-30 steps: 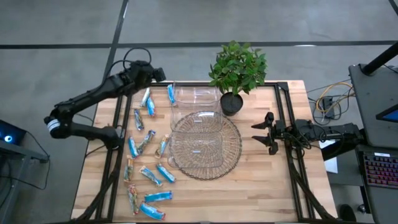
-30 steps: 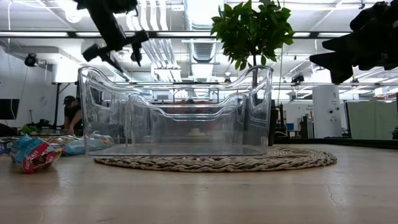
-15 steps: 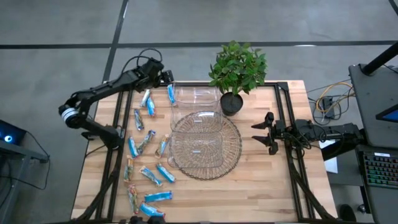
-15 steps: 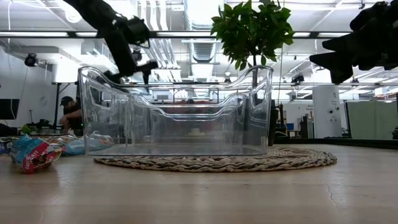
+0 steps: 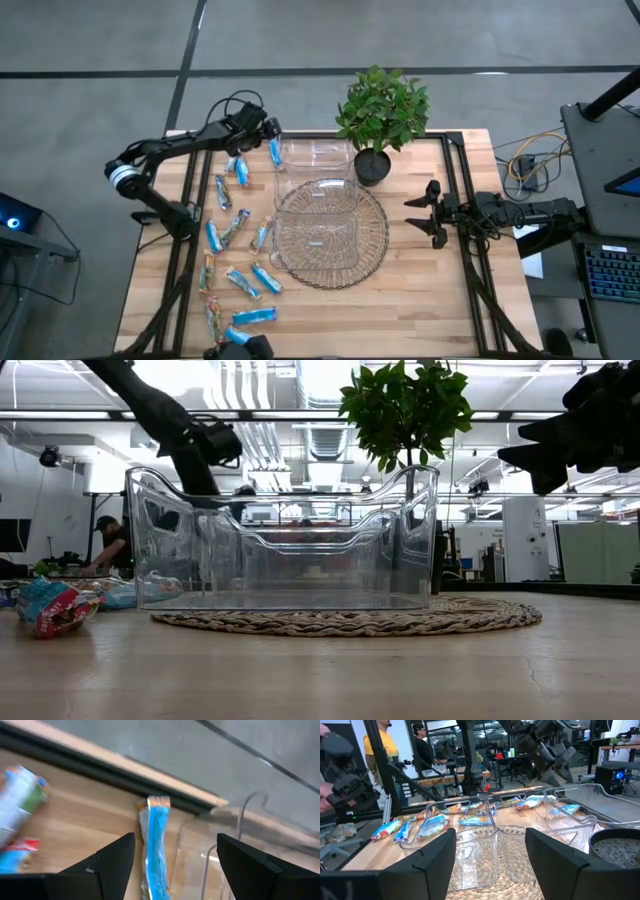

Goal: Pick and place Granola Bars by type
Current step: Put the yellow granola bar into the bottom transparent bin

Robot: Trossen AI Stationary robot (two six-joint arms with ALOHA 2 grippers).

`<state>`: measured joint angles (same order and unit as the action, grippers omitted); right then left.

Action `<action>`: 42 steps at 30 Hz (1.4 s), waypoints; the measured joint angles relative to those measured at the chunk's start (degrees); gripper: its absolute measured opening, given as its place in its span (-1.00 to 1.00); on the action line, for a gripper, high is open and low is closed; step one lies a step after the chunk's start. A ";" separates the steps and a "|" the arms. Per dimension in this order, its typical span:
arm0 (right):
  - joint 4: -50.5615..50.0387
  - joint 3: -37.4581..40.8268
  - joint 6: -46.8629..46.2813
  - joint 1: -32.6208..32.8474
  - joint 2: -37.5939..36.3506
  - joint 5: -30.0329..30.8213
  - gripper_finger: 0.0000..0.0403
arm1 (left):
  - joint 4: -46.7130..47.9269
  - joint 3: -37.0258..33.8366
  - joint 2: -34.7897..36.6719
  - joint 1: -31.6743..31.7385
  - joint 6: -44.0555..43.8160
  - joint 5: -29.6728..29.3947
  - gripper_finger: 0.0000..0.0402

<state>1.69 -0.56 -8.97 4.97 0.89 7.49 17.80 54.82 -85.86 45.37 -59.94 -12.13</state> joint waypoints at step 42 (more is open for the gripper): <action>0.00 0.00 0.00 -0.01 0.00 -0.02 0.13 | -21.59 -10.94 -7.91 3.45 -0.18 11.13 0.30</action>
<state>1.69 -0.56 -8.97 4.96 0.89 7.47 -3.79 43.88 -93.78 48.82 -60.12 -0.99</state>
